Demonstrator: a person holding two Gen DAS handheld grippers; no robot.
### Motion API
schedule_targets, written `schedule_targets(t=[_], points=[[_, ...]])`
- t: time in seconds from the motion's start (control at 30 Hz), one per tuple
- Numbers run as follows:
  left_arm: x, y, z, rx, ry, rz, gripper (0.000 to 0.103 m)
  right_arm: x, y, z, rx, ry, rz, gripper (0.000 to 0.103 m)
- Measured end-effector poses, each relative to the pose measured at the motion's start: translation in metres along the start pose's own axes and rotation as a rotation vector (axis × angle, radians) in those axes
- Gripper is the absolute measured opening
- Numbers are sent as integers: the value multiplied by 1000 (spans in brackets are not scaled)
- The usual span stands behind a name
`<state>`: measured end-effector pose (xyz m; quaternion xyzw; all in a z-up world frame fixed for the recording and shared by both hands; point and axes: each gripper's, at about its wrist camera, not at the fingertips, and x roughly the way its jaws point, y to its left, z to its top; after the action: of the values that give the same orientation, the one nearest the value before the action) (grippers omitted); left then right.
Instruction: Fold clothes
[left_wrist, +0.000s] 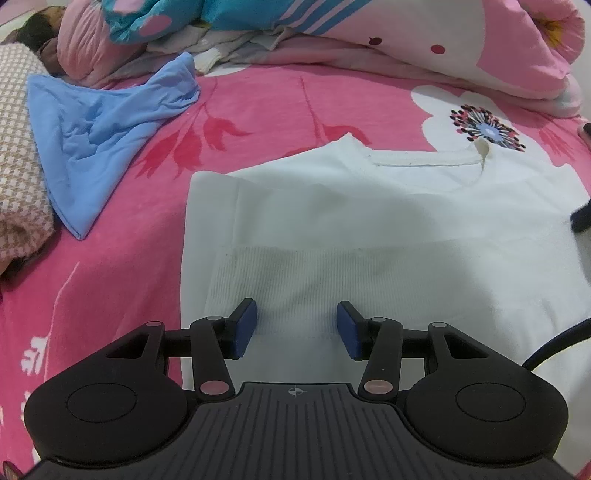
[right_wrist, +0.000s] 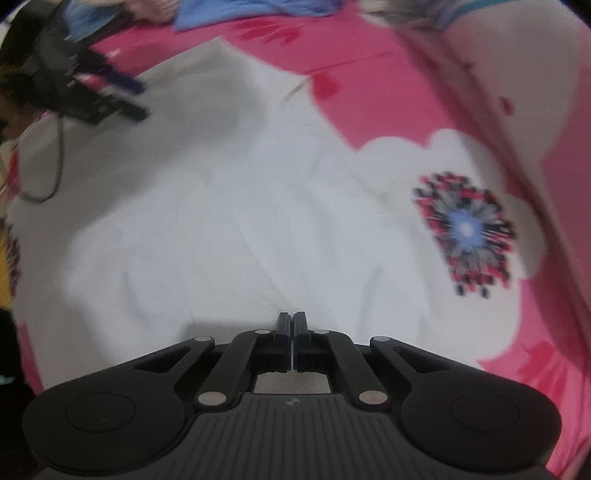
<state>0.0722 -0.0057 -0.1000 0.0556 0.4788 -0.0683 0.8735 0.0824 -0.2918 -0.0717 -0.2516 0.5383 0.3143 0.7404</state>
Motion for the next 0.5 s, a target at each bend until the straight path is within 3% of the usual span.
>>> schedule_targets(t=[0.13,0.3,0.5], points=[[0,-1,1,13,2,4,48,7,-6,-5,84,-2,-34,0],[0,-2,1,24,4,9,48,-16,-9,-21,230,-48,-90,4],[1,-3,2,28,9,14,49,-39,-9,-59,234,0,-131,4]])
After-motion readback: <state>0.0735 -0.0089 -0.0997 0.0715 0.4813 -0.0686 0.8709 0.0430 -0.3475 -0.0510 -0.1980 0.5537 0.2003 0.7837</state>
